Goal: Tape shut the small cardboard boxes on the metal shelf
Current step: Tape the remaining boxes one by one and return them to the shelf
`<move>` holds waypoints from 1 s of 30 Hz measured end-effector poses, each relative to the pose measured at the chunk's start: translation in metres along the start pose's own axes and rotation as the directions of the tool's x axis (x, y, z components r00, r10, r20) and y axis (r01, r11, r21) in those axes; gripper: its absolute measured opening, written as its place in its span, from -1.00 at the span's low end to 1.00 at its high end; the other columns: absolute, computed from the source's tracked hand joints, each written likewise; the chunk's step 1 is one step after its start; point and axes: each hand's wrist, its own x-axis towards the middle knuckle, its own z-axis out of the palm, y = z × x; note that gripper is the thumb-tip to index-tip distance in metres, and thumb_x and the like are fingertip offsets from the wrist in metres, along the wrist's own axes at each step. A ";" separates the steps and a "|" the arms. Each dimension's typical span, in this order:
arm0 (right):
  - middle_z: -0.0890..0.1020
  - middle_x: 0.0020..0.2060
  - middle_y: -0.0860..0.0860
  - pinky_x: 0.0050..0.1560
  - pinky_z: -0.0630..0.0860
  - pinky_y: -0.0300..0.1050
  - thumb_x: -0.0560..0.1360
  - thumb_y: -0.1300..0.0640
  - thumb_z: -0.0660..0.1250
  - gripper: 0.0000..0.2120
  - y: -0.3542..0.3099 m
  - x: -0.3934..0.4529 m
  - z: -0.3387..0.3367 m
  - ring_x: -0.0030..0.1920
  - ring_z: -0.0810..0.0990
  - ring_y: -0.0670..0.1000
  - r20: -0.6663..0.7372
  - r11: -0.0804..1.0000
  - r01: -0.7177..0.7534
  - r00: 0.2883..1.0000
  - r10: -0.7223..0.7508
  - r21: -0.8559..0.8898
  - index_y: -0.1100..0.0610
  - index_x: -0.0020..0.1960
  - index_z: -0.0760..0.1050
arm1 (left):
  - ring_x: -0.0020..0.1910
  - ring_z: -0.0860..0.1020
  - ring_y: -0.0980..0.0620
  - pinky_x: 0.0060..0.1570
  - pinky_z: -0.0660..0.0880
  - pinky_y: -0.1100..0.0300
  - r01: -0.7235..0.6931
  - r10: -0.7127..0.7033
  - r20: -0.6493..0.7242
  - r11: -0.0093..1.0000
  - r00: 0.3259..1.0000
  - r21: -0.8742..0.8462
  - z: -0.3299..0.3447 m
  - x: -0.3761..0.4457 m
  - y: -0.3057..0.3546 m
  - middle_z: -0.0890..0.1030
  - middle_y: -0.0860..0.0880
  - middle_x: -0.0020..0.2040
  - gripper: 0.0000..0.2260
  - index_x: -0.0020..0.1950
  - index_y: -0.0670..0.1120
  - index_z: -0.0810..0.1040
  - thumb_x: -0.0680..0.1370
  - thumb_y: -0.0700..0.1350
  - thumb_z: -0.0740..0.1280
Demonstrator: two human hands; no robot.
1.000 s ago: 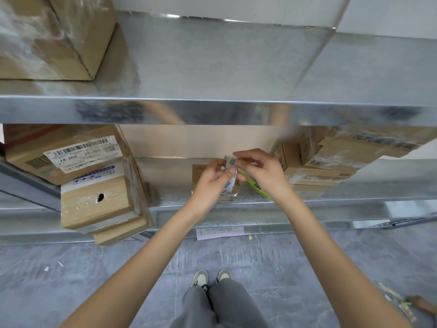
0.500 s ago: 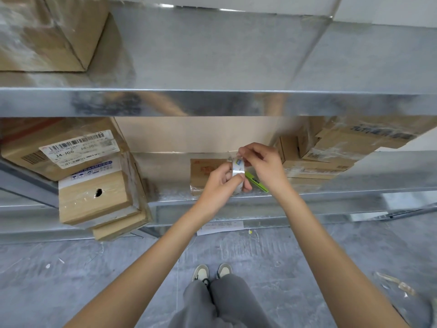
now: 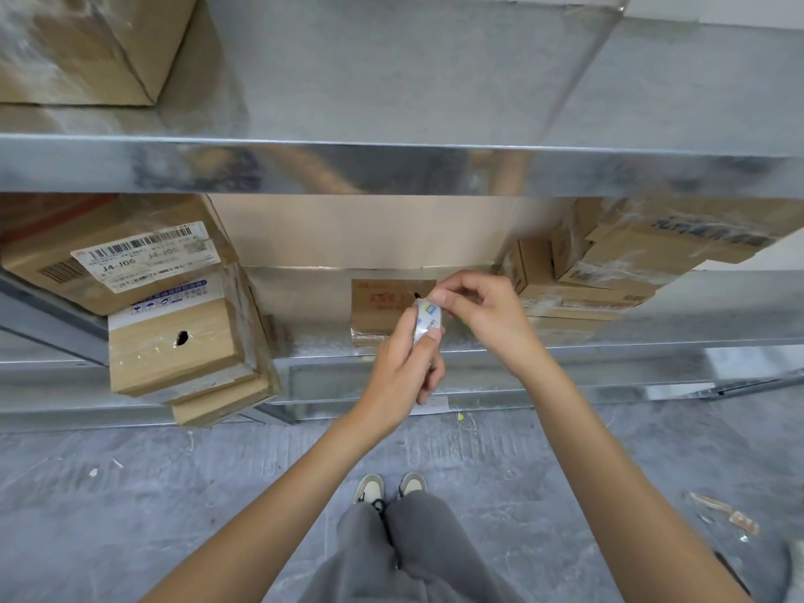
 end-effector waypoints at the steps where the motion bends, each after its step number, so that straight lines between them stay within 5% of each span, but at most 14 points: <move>1: 0.60 -0.27 0.14 -0.23 0.43 -0.33 0.49 0.39 0.35 -0.93 -0.002 -0.002 -0.001 -0.32 0.48 -0.08 0.009 1.000 0.005 1.000 -0.005 -0.014 0.38 -0.06 0.60 | -0.51 0.31 0.01 -0.54 0.29 0.18 0.018 -0.018 0.007 1.000 1.000 -0.004 0.000 -0.002 -0.002 0.39 -0.02 -0.48 -0.84 0.01 -0.01 0.37 0.59 0.06 0.13; 6: 0.60 -0.32 -0.04 -0.22 0.44 -0.32 0.49 0.37 0.36 -0.93 -0.012 -0.009 -0.008 -0.34 0.48 -0.13 0.050 0.998 0.053 0.997 -0.051 -0.045 0.26 -0.14 0.60 | -0.56 0.32 0.02 -0.37 0.39 0.22 0.211 -0.211 0.024 0.977 0.977 -0.014 -0.011 -0.001 -0.008 0.40 -0.02 -0.50 -0.66 0.12 -0.26 0.31 0.66 0.05 0.13; 10: 0.57 -0.35 -0.06 -0.23 0.41 -0.35 0.49 0.36 0.37 -0.92 -0.014 -0.008 -0.009 -0.35 0.46 -0.20 0.013 0.998 0.060 0.998 -0.060 -0.023 0.24 -0.15 0.59 | -0.53 0.50 -0.04 -0.25 0.45 0.18 0.188 -0.190 0.073 0.982 0.979 0.031 -0.011 0.000 -0.011 0.44 -0.02 -0.55 -0.67 -0.09 -0.16 0.39 0.65 0.10 0.14; 13: 0.49 -0.45 -0.05 -0.36 0.35 -0.35 0.50 0.36 0.35 -0.87 -0.012 0.001 -0.015 -0.46 0.39 -0.22 -0.063 1.000 0.026 0.998 -0.026 -0.009 0.21 -0.19 0.55 | -0.30 0.67 -0.06 -0.16 0.48 0.30 0.124 -0.136 0.139 0.988 0.981 0.090 -0.010 -0.009 -0.015 0.54 -0.02 -0.51 -0.68 -0.18 -0.11 0.40 0.54 0.14 0.21; 17: 0.48 -0.43 -0.05 -0.34 0.32 -0.35 0.50 0.35 0.36 -0.89 -0.007 0.008 -0.016 -0.46 0.37 -0.24 -0.029 0.998 0.011 0.999 -0.013 -0.067 0.21 -0.18 0.55 | -0.23 0.67 -0.13 -0.05 0.52 0.08 0.140 -0.147 0.182 0.989 0.972 0.052 -0.013 -0.023 -0.027 0.62 -0.06 -0.45 -0.71 -0.27 0.04 0.50 0.54 0.14 0.16; 19: 0.51 -0.42 -0.08 -0.32 0.33 -0.34 0.50 0.33 0.37 -0.84 -0.006 0.009 -0.013 -0.42 0.38 -0.23 -0.017 0.997 0.029 0.999 -0.031 -0.077 0.13 -0.21 0.55 | -0.24 0.67 -0.11 0.06 0.49 0.18 0.207 -0.204 0.178 0.978 0.963 -0.001 -0.015 -0.026 -0.034 0.63 -0.09 -0.44 -0.67 -0.29 0.07 0.50 0.57 0.18 0.15; 27: 0.55 -0.35 -0.13 -0.22 0.37 -0.37 0.51 0.29 0.34 -0.91 0.002 0.023 -0.007 -0.36 0.44 -0.27 -0.032 0.991 0.051 0.998 -0.055 -0.123 0.17 -0.15 0.57 | -0.38 0.66 -0.18 -0.19 0.50 0.33 0.374 -0.374 0.010 0.927 0.927 0.030 -0.014 -0.008 -0.052 0.52 -0.14 -0.57 -0.47 -0.33 -0.18 0.44 0.64 0.19 0.10; 30: 0.61 -0.26 -0.07 -0.14 0.45 -0.28 0.49 0.22 0.41 -0.94 0.005 0.040 -0.013 -0.27 0.51 -0.20 0.020 0.985 -0.022 0.999 0.025 -0.169 0.12 -0.15 0.57 | -0.29 0.67 -0.07 -0.09 0.47 0.37 0.381 -0.380 0.044 0.924 0.924 -0.015 -0.006 -0.009 -0.048 0.59 -0.16 -0.49 -0.53 -0.24 -0.16 0.46 0.66 0.17 0.08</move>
